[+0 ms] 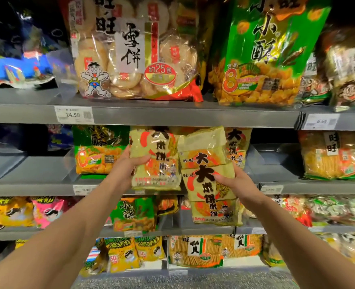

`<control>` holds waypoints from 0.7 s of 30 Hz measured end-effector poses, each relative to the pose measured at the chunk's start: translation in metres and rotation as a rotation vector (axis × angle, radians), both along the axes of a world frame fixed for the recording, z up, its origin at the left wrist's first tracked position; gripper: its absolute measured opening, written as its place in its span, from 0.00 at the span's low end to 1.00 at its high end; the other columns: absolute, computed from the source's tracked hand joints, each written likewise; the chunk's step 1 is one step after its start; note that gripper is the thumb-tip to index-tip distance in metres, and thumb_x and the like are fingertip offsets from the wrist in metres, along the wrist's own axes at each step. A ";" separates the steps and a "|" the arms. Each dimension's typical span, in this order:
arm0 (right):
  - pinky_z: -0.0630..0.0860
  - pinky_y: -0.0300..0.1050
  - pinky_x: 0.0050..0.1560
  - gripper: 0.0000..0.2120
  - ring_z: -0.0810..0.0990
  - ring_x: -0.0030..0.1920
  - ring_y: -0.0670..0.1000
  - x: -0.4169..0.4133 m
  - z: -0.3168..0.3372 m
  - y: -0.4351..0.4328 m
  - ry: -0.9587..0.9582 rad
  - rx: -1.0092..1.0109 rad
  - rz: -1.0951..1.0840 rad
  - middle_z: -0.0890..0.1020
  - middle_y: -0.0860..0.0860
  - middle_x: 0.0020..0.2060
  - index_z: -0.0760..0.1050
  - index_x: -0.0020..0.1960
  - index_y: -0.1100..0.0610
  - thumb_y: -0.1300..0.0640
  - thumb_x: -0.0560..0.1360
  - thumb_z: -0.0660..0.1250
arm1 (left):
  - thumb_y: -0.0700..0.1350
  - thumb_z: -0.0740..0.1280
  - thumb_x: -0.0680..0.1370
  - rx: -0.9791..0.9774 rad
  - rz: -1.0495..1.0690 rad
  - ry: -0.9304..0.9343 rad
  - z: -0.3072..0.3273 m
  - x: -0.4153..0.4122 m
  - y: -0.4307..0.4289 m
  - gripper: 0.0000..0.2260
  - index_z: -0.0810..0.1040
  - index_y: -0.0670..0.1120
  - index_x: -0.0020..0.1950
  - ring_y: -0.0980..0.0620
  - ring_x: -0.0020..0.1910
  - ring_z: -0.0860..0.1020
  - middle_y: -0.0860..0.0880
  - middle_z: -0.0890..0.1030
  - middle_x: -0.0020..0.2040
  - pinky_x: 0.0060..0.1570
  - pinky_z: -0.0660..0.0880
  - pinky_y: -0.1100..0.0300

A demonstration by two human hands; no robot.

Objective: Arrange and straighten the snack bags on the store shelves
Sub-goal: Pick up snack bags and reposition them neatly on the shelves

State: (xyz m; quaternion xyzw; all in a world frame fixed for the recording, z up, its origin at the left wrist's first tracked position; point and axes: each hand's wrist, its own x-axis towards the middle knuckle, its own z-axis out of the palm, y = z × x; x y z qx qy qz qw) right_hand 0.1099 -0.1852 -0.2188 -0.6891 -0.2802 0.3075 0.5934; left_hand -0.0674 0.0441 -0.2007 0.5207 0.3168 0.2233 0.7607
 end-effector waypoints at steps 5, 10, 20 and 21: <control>0.79 0.38 0.45 0.23 0.82 0.52 0.49 0.012 -0.017 -0.003 0.058 0.059 0.045 0.83 0.49 0.53 0.69 0.62 0.51 0.59 0.70 0.71 | 0.43 0.77 0.65 0.027 0.044 -0.018 -0.025 0.031 0.021 0.39 0.63 0.52 0.71 0.44 0.58 0.78 0.47 0.78 0.62 0.59 0.71 0.38; 0.78 0.42 0.48 0.23 0.82 0.53 0.50 0.017 -0.028 0.001 0.082 0.055 0.033 0.83 0.50 0.53 0.70 0.63 0.53 0.57 0.70 0.70 | 0.38 0.67 0.75 0.184 0.093 -0.008 -0.030 0.036 0.027 0.20 0.71 0.48 0.65 0.49 0.50 0.82 0.48 0.82 0.53 0.51 0.78 0.50; 0.76 0.60 0.56 0.27 0.81 0.54 0.57 0.017 -0.045 0.006 0.100 0.030 -0.003 0.82 0.56 0.55 0.70 0.63 0.54 0.51 0.66 0.71 | 0.41 0.67 0.75 0.669 0.296 0.071 -0.043 0.038 0.029 0.19 0.68 0.50 0.65 0.56 0.50 0.79 0.55 0.79 0.51 0.50 0.78 0.53; 0.77 0.59 0.56 0.27 0.81 0.54 0.57 0.016 -0.045 0.008 0.106 0.035 -0.003 0.82 0.56 0.55 0.70 0.63 0.53 0.51 0.66 0.71 | 0.42 0.67 0.76 0.695 0.324 0.083 -0.045 0.037 0.030 0.22 0.65 0.51 0.68 0.56 0.50 0.78 0.55 0.78 0.53 0.49 0.78 0.56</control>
